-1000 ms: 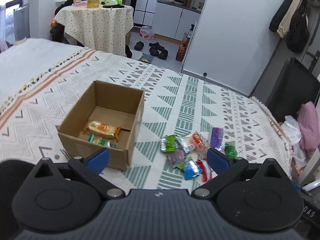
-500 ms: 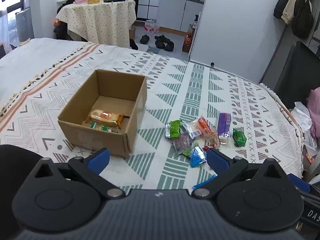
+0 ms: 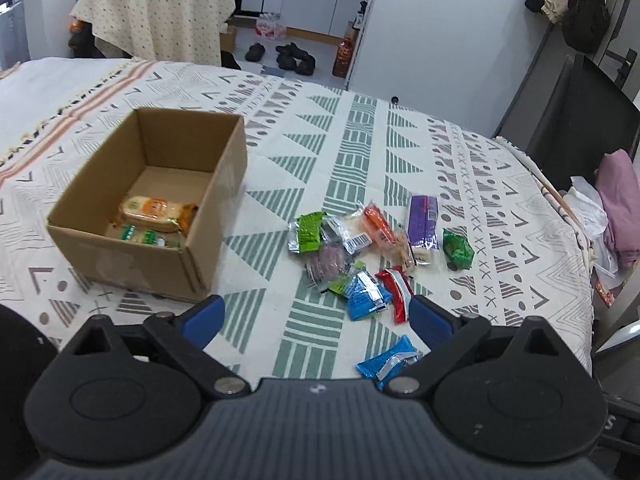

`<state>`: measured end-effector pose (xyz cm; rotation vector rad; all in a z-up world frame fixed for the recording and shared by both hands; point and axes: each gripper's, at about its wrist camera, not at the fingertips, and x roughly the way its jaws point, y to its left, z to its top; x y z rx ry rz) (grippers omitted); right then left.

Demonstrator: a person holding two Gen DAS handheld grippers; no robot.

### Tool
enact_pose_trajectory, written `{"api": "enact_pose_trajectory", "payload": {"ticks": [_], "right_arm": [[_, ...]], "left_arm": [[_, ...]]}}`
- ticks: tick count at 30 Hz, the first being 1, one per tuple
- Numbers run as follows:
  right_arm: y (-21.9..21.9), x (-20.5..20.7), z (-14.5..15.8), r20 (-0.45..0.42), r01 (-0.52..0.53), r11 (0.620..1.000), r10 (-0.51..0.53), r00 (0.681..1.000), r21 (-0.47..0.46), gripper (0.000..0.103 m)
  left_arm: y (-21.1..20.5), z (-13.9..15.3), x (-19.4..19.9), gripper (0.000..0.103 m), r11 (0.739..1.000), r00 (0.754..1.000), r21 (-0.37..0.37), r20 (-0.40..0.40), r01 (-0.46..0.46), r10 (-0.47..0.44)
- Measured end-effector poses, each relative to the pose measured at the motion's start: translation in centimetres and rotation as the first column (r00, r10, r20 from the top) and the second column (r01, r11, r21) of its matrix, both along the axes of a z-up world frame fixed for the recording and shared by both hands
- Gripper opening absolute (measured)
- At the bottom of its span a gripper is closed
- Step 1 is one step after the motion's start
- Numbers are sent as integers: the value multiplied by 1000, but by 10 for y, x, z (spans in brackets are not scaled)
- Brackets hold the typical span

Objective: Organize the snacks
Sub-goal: 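Grasp a blue candy with the right gripper while the left grasps a blue-green packet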

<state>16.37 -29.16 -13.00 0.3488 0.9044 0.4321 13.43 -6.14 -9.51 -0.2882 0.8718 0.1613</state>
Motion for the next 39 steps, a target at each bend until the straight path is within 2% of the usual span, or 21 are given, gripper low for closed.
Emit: {"api": "enact_pose_trajectory", "payload": {"ticks": [5,8,13,18,20,25,28,29,35,39], "right_arm": [[7,14,-22,-120,22,998,-15,993,57,67],[15,21,-37,-183,32,997,-17,983,77,60],[29,31,-55,-253,34,997,-14,967,73,54],[34,39,-67,-292,56,996,-35,956,63,53],[34,43,-71,-306,71,996,-48,951,63,49],[35,49,-79,-328,77,996,-56,943,52,43],[38,52,-83,-327,68,997,-55,943,30,29],[38,52,-83,-320,72,997,-59,945,28,28],[35,58,-73,-239,106,993,-116,964,-53,26],[28,61,-73,-230,132,989,-145,962,-71,26]], "left_arm": [[6,-18,12,84,999,999,-50,-32,2,-4],[10,-30,20,78,997,998,-81,-55,1,-6],[14,-45,31,72,993,997,-121,-79,8,-17],[17,-58,44,71,987,995,-163,-94,1,-16],[16,-63,50,71,985,994,-172,-104,0,-18],[16,-74,59,71,980,993,-200,-114,-6,-17],[17,-80,63,71,976,993,-216,-121,-15,-12],[17,-82,65,71,976,992,-217,-125,-16,-12],[12,-89,76,71,974,991,-227,-135,-16,-15],[5,-92,84,70,972,991,-233,-135,-16,-16]]}}
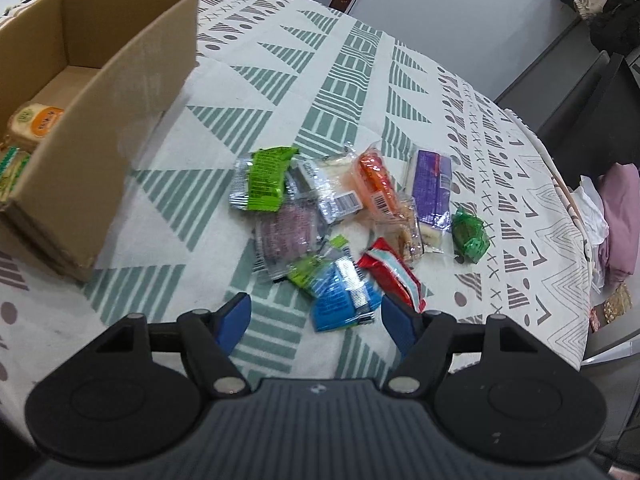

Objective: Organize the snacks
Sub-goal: 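Grasp a blue candy with the right gripper while the left grasps a blue-green packet, then carry both held snacks up and over the cardboard box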

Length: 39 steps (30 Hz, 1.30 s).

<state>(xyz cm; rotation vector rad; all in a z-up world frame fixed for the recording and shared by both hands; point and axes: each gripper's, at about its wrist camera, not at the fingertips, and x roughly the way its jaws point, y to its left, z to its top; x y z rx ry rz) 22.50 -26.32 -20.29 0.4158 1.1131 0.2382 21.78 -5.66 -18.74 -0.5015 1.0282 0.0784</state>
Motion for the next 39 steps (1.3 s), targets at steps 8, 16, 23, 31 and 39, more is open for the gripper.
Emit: {"api": "enact_pose_trajectory", "payload": {"ticks": [8,16,23,31,39], "right_arm": [[-4,2,4,27,32,997,-30,999,-74,31],[-3,4,2,19,17,995,-15,1000,-94,39],[-4,6,-5,13,6,996,-5,1000,-92,37],[-6,1,5,61,5,997,-1,998,-74,31],[-8,-7,22,132,1,1000,2,991,-28,31]], "left_arm": [[-13,-11,18,59,999,999,-22,-31,-26,25],[-21,-18,33,58,996,993,-4,-77,-94,93],[-23,-18,36,38,992,989,55,-95,-110,115],[-24,-7,21,34,996,994,53,-83,-67,72],[-24,21,1,34,995,999,97,-20,-40,42]]}}
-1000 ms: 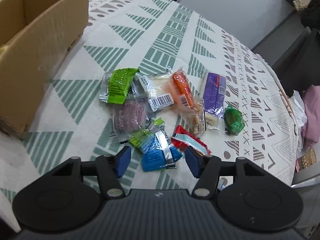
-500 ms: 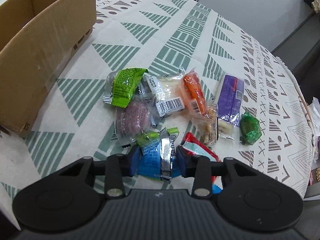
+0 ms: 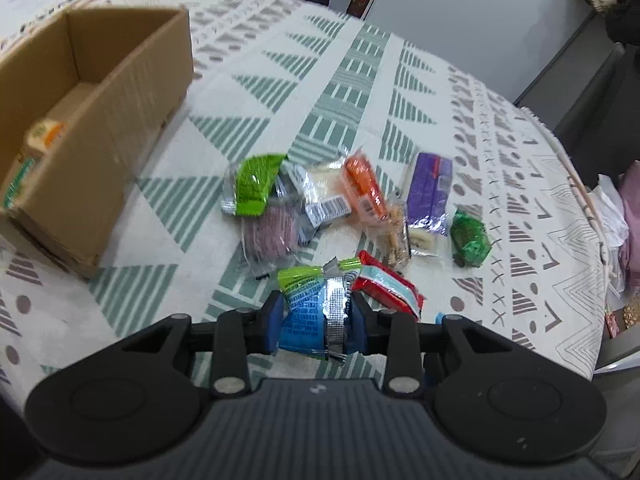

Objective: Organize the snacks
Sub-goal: 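Carry both held snacks up and over the cardboard box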

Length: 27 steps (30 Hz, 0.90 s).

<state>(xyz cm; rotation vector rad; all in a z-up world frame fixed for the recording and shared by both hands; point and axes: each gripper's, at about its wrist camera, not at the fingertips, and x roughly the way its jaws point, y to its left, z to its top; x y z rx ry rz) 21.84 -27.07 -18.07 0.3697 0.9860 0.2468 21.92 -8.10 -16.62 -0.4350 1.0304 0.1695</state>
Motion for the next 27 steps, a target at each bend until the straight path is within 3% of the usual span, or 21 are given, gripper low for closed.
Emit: {"api": "enact_pose_trajectory", "payload": {"ticks": [13,27], "right_arm": [[7,-5,23,120,-43,996,34,992,74,31],[40,1,49,289,-142,983,104,952,114,30]], "left_arm": [[20,41,-26,34,999,997,42,79,-19,15],[70,82,-44,34,992,984,89,162,-85,70]]}}
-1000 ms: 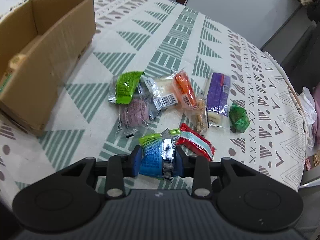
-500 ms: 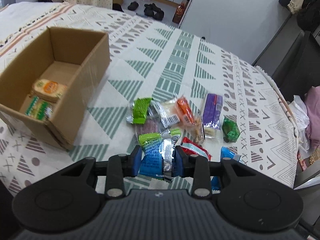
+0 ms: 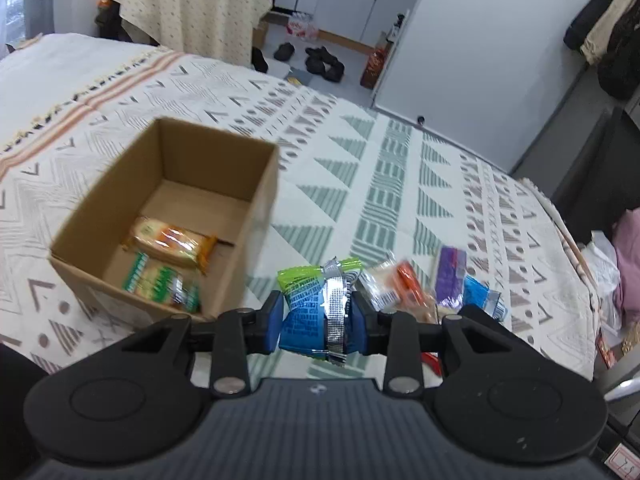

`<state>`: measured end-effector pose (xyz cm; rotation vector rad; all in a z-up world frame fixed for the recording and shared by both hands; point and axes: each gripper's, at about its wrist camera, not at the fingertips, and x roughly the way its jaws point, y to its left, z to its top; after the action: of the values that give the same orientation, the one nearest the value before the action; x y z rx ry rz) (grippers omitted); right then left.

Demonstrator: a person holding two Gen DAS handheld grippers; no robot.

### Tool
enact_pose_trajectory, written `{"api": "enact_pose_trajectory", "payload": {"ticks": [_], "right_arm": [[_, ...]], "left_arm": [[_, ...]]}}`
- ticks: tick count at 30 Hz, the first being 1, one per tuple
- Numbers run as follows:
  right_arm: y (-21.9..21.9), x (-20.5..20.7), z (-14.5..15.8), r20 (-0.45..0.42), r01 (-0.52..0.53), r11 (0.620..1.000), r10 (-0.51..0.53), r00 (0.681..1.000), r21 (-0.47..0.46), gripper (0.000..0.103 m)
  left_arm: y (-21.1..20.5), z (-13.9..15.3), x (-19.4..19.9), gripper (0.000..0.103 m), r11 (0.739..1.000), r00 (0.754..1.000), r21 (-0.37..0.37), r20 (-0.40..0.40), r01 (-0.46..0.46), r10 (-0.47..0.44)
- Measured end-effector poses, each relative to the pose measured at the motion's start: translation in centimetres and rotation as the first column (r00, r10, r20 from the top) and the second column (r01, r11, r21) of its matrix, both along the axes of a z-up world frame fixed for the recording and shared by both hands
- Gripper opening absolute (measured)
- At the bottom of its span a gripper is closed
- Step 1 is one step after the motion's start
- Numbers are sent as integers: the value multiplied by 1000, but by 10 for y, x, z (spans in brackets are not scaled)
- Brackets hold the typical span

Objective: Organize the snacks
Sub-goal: 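Carry both held snacks up and over the cardboard box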

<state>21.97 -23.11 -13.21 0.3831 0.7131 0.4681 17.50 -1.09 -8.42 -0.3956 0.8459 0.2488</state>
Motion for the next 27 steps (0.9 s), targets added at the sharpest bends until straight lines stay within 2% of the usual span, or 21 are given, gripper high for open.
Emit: {"api": "enact_pose_trajectory", "payload": {"ticks": [13,18,21,23,27], "right_arm": [[31,-2,12,79,-113,993,110,991,42,30],[47,-5,16,83,-157,987,153,985,46,30],[57,-5,18,70,-194,978,188,980,83,30],[67,-6,21,90,-212,975,206,974,71,30],[87,3,16,63,-241,966,235,970,97,30]], "left_arm": [[50,20,-10,34,997,996,20,47,-72,71],[72,19,-14,34,995,993,9,53,-104,104],[87,16,-15,34,992,991,4,45,-129,128],[96,13,-16,34,988,987,3,44,-157,157],[113,7,-11,34,985,984,-7,33,-173,173]]}}
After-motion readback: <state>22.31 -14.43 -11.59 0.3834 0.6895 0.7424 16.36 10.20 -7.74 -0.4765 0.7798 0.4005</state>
